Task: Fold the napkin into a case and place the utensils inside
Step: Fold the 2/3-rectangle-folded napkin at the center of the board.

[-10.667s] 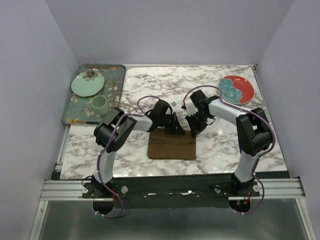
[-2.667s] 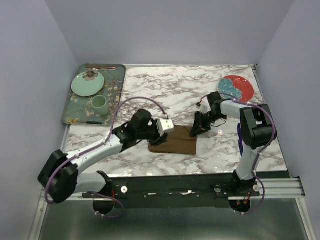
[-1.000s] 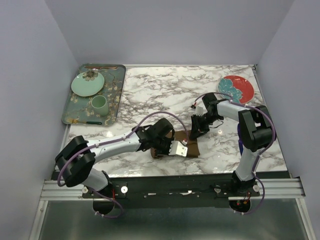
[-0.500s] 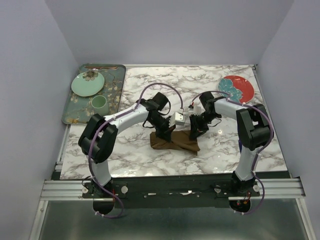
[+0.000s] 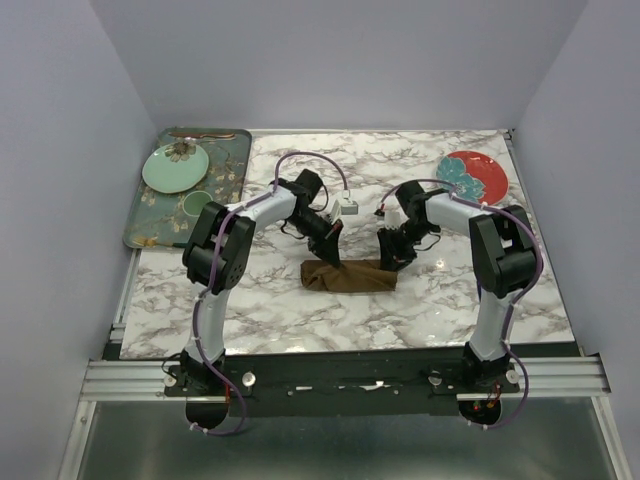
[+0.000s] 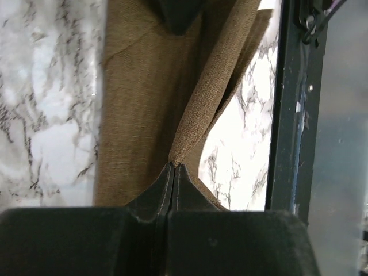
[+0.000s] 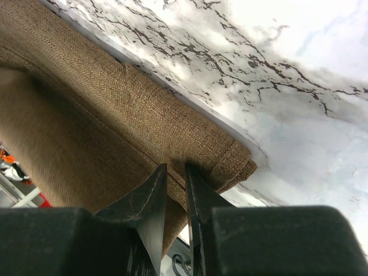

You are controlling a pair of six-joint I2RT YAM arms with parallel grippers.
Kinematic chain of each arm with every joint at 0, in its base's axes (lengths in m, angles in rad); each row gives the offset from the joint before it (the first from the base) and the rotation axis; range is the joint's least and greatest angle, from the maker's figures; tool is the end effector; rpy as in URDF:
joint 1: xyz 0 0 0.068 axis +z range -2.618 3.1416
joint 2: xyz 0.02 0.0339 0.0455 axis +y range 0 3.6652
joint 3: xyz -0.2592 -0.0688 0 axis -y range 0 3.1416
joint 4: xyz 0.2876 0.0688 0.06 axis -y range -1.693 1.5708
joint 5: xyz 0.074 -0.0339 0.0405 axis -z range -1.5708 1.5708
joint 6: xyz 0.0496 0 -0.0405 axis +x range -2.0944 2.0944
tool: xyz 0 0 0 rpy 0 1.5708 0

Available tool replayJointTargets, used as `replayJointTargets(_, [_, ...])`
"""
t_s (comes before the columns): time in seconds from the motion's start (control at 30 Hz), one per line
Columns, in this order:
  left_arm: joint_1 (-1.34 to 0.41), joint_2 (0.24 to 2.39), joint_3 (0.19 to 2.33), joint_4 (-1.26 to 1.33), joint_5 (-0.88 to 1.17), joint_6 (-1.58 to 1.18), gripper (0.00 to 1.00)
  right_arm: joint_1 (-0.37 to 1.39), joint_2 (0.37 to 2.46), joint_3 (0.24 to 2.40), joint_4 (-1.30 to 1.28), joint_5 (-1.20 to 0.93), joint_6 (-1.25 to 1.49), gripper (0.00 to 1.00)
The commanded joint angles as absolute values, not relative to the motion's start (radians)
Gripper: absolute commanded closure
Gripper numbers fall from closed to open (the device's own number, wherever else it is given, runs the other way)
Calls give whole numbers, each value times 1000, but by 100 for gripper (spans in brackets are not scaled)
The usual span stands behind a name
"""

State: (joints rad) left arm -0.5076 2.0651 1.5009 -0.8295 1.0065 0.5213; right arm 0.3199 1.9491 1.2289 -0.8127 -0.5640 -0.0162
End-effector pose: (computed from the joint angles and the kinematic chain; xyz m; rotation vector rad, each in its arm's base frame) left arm 0.3605 -0.2485 0.1396 1.3947 2.2083 -1.4346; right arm 0.3485 0.1434 0.0940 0.5131 -2.9269 -0.8595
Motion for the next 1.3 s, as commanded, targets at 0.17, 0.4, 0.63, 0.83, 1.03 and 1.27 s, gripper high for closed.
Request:
replayJointTargets(0.17, [-449, 2220, 1597, -851, 1083, 420, 98, 319, 2023, 1250, -776, -408, -80, 71])
replayJointTargets(0.4, [-434, 2255, 1594, -874, 1075, 439, 98, 318, 1962, 1298, -830, -439, -84, 66])
replayJointTargets(0.63, [-431, 2263, 1583, -877, 1058, 456, 97, 313, 1844, 1351, -887, -462, -87, 55])
replayJointTargets(0.83, [-430, 2273, 1594, -879, 1062, 446, 96, 298, 1795, 1417, -930, -477, -117, 50])
replayJointTargets(1.03, [-426, 2289, 1608, -876, 1055, 431, 96, 298, 1747, 1411, -925, -628, -189, 51])
replayJointTargets(1.27, [-420, 2302, 1629, -874, 1046, 414, 95, 357, 1721, 1326, -916, -712, -215, 66])
